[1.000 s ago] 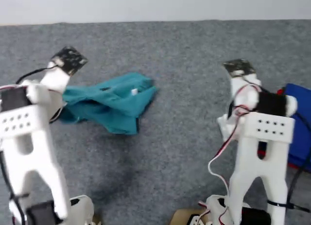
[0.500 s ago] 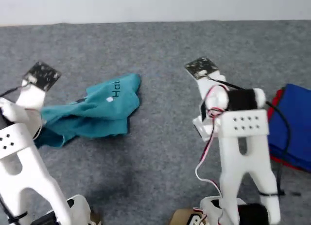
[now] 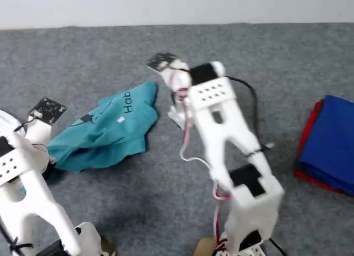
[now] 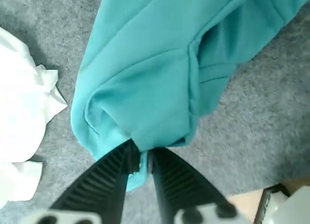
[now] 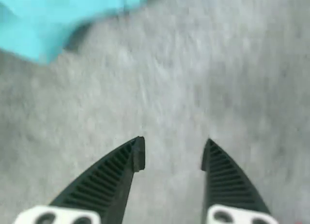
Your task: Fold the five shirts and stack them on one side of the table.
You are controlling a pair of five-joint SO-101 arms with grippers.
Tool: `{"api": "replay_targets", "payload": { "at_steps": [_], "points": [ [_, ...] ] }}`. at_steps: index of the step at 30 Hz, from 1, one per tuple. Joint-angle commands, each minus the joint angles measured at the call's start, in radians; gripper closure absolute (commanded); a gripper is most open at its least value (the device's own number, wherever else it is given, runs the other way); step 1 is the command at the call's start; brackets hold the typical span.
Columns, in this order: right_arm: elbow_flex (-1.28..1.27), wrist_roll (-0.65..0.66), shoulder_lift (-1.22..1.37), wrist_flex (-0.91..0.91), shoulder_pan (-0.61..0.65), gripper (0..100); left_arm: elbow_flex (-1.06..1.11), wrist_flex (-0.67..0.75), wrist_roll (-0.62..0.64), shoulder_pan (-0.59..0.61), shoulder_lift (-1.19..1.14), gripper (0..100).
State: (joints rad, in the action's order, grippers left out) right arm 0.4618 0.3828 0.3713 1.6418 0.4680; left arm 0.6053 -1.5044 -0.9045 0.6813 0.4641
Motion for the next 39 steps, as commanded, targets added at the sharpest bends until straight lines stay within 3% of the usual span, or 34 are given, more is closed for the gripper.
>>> {"api": "replay_targets", "payload": {
  "at_steps": [1, 14, 21, 24, 28, 33, 39],
  "points": [
    [0.255, -0.009, 0.142, -0.01, 0.068, 76.6, 0.01, 0.038, -0.008, 0.003, 0.031, 100],
    [0.901, -0.008, 0.676, -0.002, 0.179, 74.7, 0.008, 0.029, -0.005, 0.006, 0.031, 100],
    [0.994, -0.008, 0.806, -0.012, 0.208, 75.1, 0.01, 0.029, -0.003, 0.008, 0.031, 100],
    [0.996, -0.008, 0.834, -0.024, 0.203, 79.7, 0.01, 0.029, -0.003, 0.008, 0.031, 100],
    [1.003, -0.006, 0.819, -0.027, 0.183, 99.8, 0.01, 0.029, -0.003, 0.008, 0.031, 100],
    [1.056, 0.044, 0.763, 0.005, 0.145, 98.6, -0.056, 0.028, 0.092, 0.003, 0.04, 100],
    [1.188, 0.086, 0.65, 0.076, 0.084, 98.8, -0.294, -0.028, 0.209, -0.006, 0.04, 100]
  ]
}}
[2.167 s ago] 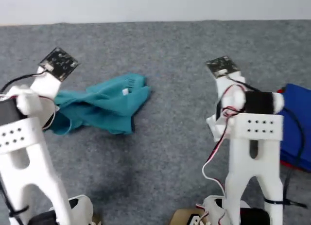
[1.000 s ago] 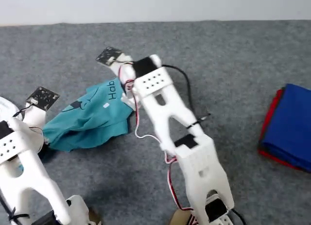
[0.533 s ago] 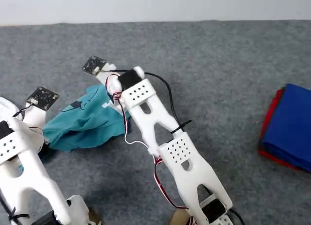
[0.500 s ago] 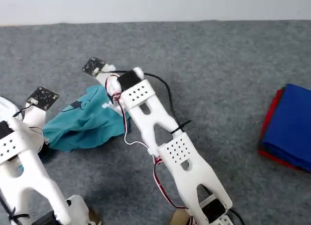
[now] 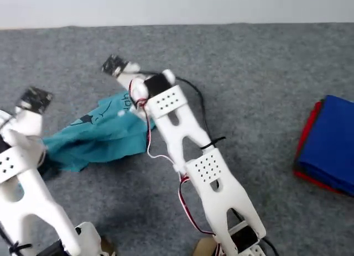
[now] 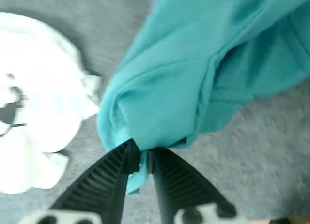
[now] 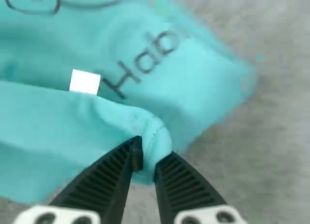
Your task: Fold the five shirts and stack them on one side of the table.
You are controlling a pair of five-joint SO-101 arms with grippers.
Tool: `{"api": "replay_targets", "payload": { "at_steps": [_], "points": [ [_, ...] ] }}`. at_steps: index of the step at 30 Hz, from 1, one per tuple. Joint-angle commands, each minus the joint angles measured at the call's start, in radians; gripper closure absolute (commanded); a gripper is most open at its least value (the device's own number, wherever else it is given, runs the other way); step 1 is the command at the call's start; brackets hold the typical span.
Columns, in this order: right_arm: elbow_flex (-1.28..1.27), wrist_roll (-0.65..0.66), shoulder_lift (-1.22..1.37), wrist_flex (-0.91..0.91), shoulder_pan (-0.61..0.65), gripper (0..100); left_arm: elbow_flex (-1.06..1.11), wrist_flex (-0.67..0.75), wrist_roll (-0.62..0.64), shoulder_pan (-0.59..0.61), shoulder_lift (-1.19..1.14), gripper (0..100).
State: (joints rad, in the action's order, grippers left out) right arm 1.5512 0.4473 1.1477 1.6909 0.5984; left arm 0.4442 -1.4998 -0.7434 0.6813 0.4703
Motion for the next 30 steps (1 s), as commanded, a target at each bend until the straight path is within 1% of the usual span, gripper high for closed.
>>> {"api": "replay_targets", "payload": {
  "at_steps": [1, 7, 12, 17, 21, 25, 28, 30],
  "points": [
    [0.118, 0.021, -0.148, 0.039, -0.064, 98.8, -0.176, -0.044, 0.064, -0.015, 0.034, 100],
    [0.133, 0.018, -0.329, 0.051, -0.153, 98.8, -0.409, -0.104, 0.163, -0.1, 0.034, 100],
    [0.133, 0.02, -0.51, 0.047, -0.2, 98.8, -0.576, -0.104, 0.262, -0.198, 0.034, 100],
    [0.133, 0.017, -0.684, 0.047, -0.257, 98.8, -0.774, -0.097, 0.318, -0.313, 0.034, 100],
    [0.133, 0.018, -0.805, 0.059, -0.309, 98.8, -0.872, -0.097, 0.318, -0.374, 0.032, 100],
    [0.112, 0.02, -0.912, 0.105, -0.351, 98.8, -0.952, -0.157, 0.313, -0.379, 0.034, 100],
    [0.034, 0.02, -0.995, 0.105, -0.375, 98.8, -0.987, -0.244, 0.245, -0.382, 0.034, 100],
    [-0.055, 0.02, -1.053, 0.105, -0.378, 98.8, -0.986, -0.256, 0.222, -0.377, 0.035, 100]
  ]
}}
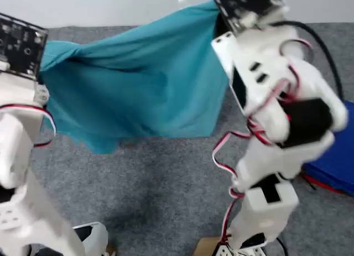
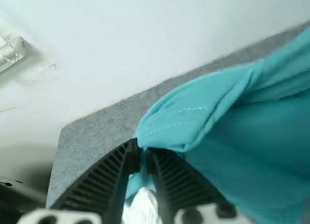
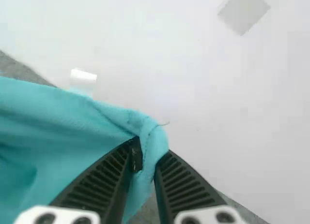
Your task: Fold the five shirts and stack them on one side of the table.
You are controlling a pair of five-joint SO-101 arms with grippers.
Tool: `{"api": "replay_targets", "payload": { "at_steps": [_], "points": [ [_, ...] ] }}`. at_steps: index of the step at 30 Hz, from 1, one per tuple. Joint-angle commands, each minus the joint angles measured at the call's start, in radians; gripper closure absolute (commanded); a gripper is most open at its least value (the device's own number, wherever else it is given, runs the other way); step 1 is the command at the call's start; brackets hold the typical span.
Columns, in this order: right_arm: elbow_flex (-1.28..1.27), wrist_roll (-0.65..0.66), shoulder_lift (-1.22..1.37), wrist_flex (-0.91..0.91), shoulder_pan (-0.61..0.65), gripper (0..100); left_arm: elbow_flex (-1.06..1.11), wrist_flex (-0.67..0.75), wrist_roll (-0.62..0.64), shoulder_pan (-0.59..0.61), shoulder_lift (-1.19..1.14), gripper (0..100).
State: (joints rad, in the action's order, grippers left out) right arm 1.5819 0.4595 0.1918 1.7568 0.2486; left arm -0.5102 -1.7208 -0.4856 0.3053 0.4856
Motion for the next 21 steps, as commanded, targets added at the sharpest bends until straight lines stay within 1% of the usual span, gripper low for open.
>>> {"api": "replay_targets", "payload": {
  "at_steps": [1, 4, 6, 11, 15, 17, 21],
  "points": [
    [-0.143, 0.008, -0.128, 0.039, -0.028, 98.8, -0.031, -0.035, -0.037, -0.002, 0.02, 100],
    [-0.359, 0.003, -0.219, 0.039, -0.022, 98.8, -0.015, -0.035, -0.069, 0.034, 0.018, 100],
    [-0.506, 0.003, -0.269, 0.038, 0.001, 98.8, 0.048, -0.035, -0.107, 0.034, 0.018, 100],
    [-0.836, 0.0, -0.298, 0.033, 0.082, 98.8, 0.348, -0.035, -0.215, 0.04, 0.018, 100],
    [-1.022, 0.0, -0.263, -0.061, 0.102, 98.8, 0.599, -0.034, -0.348, 0.04, 0.018, 99],
    [-1.068, 0.0, -0.246, -0.105, 0.102, 98.8, 0.659, -0.034, -0.368, 0.041, 0.018, 95],
    [-1.091, 0.0, -0.206, -0.127, 0.099, 98.8, 0.67, -0.031, -0.368, 0.058, 0.018, 84]
  ]
}}
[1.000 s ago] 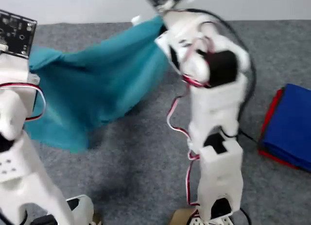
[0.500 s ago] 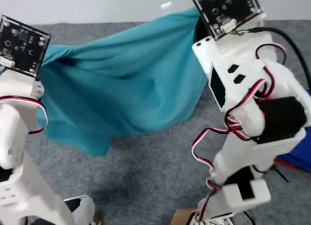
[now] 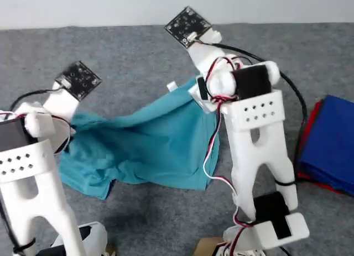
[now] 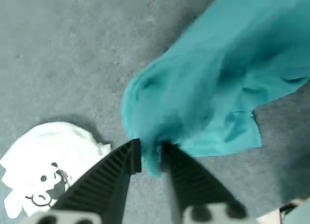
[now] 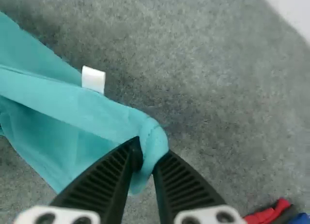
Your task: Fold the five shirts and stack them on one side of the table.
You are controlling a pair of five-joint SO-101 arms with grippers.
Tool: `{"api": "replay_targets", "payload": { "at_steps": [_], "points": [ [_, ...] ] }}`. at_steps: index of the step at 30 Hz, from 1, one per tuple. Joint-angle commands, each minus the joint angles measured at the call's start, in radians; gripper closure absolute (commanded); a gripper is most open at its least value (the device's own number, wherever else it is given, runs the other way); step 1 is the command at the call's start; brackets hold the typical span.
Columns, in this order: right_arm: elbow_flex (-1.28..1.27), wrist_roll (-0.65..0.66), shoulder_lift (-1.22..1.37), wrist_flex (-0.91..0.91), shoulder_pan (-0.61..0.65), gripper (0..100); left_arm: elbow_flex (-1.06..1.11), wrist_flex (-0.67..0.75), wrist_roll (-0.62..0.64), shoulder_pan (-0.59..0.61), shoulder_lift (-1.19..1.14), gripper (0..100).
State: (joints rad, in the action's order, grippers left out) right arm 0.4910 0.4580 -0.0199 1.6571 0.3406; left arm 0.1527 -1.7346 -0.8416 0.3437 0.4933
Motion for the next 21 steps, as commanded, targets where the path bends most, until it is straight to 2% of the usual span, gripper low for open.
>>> {"api": "replay_targets", "payload": {
  "at_steps": [1, 9, 15, 21],
  "points": [
    [0.0, 0.002, 0.016, -0.024, 0.005, 98.8, 0.007, -0.015, -0.012, 0.023, 0.011, 82],
    [-0.002, 0.008, 0.085, -0.025, -0.065, 98.8, 0.045, 0.017, -0.014, 0.029, -0.011, 82],
    [-0.002, 0.005, 0.151, -0.024, -0.125, 98.8, 0.225, 0.239, -0.015, 0.095, -0.15, 82],
    [-0.002, 0.005, 0.18, -0.027, -0.122, 98.8, 0.229, 0.376, -0.106, 0.138, -0.299, 82]
  ]
}}
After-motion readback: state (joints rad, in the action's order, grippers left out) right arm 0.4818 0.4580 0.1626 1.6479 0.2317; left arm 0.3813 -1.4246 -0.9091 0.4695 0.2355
